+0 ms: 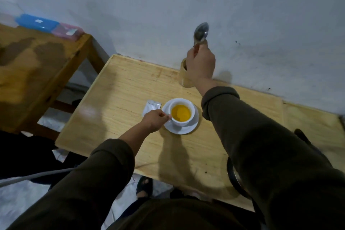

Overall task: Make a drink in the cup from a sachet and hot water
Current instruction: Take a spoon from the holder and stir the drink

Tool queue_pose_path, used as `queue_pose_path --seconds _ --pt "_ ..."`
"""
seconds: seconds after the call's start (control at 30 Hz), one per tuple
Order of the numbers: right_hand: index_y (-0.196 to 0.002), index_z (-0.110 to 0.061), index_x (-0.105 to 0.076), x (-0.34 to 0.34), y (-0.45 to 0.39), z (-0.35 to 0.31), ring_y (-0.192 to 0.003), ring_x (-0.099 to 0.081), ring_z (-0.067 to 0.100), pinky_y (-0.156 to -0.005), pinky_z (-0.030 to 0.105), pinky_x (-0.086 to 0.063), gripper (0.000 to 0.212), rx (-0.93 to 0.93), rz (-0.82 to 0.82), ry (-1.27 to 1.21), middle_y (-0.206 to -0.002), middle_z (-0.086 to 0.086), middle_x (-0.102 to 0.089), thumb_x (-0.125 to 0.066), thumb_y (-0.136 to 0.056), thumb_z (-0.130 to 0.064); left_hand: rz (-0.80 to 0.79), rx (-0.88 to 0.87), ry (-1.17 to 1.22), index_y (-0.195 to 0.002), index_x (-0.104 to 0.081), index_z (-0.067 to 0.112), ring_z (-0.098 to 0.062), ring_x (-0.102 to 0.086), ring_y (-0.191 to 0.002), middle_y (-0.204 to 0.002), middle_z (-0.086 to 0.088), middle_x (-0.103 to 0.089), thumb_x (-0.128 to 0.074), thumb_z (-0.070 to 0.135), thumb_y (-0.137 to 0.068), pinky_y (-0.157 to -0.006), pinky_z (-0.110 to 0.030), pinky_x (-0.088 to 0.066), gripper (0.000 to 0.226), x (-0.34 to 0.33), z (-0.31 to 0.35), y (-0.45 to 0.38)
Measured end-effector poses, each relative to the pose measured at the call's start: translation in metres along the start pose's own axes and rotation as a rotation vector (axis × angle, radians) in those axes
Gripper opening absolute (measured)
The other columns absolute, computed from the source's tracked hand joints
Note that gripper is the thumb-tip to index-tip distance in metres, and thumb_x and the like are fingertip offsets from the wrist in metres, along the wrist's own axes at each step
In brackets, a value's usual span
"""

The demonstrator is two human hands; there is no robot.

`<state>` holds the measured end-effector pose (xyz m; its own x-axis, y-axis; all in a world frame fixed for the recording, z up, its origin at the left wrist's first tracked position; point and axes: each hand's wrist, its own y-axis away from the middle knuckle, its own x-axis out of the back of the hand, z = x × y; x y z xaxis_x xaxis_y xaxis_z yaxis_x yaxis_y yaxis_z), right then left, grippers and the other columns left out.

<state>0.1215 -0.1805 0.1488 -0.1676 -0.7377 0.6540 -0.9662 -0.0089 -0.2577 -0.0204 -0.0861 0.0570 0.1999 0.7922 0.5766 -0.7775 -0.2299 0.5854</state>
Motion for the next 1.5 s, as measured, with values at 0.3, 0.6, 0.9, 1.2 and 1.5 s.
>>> queue_pose_path --seconds 0.3,0.6,0.9,1.2,1.5 --pt "-0.091 -0.005 -0.06 0.004 0.096 -0.004 -0.076 -0.057 0.022 -0.061 0.029 -0.043 0.012 -0.315 -0.015 -0.141 -0.077 0.005 -0.061 -0.049 -0.092 -0.011 -0.104 -0.089 -0.117 -0.127 -0.058 0.002 -0.033 -0.053 -0.125 -0.134 -0.018 -0.058 -0.044 0.037 -0.098 -0.101 -0.039 -0.043 0.048 0.005 -0.006 0.004" --pt "-0.066 -0.024 -0.06 0.002 0.146 0.012 -0.053 -0.057 0.019 -0.044 0.018 -0.046 0.028 -0.791 -0.132 -0.391 -0.066 0.005 -0.065 -0.05 -0.083 -0.003 -0.069 -0.114 -0.12 -0.127 -0.058 0.008 -0.031 -0.057 -0.119 -0.129 -0.013 -0.063 -0.045 0.033 -0.097 -0.096 -0.034 -0.045 0.042 0.004 -0.013 0.007" --pt "-0.086 -0.01 -0.066 0.002 0.142 0.031 -0.077 -0.068 0.025 -0.079 0.04 -0.058 0.006 -0.752 -0.297 -0.315 -0.076 0.011 -0.072 -0.063 -0.084 -0.013 -0.064 -0.118 -0.105 -0.122 -0.062 0.009 -0.031 -0.06 -0.114 -0.122 -0.014 -0.066 -0.042 0.031 -0.096 -0.087 -0.033 -0.044 0.04 0.006 -0.01 0.009" --pt "-0.091 0.0 -0.068 0.008 0.137 0.053 -0.089 -0.063 0.034 -0.076 0.033 -0.043 0.039 -0.21 -0.317 0.181 -0.091 0.021 -0.071 -0.041 -0.098 -0.027 0.035 -0.075 -0.098 -0.117 -0.065 0.01 -0.027 -0.059 -0.114 -0.122 -0.01 -0.067 -0.046 0.035 -0.096 -0.094 -0.031 -0.044 0.038 -0.003 -0.009 0.011" --pt "-0.099 0.0 -0.07 0.002 0.131 0.06 -0.097 -0.064 0.031 -0.087 0.033 -0.047 0.041 -0.216 -0.42 0.126 -0.103 0.017 -0.072 -0.036 -0.099 -0.023 0.076 -0.056 -0.096 -0.116 -0.066 0.009 -0.027 -0.061 -0.114 -0.121 -0.01 -0.069 -0.048 0.037 -0.095 -0.096 -0.033 -0.045 0.039 -0.008 -0.007 0.01"
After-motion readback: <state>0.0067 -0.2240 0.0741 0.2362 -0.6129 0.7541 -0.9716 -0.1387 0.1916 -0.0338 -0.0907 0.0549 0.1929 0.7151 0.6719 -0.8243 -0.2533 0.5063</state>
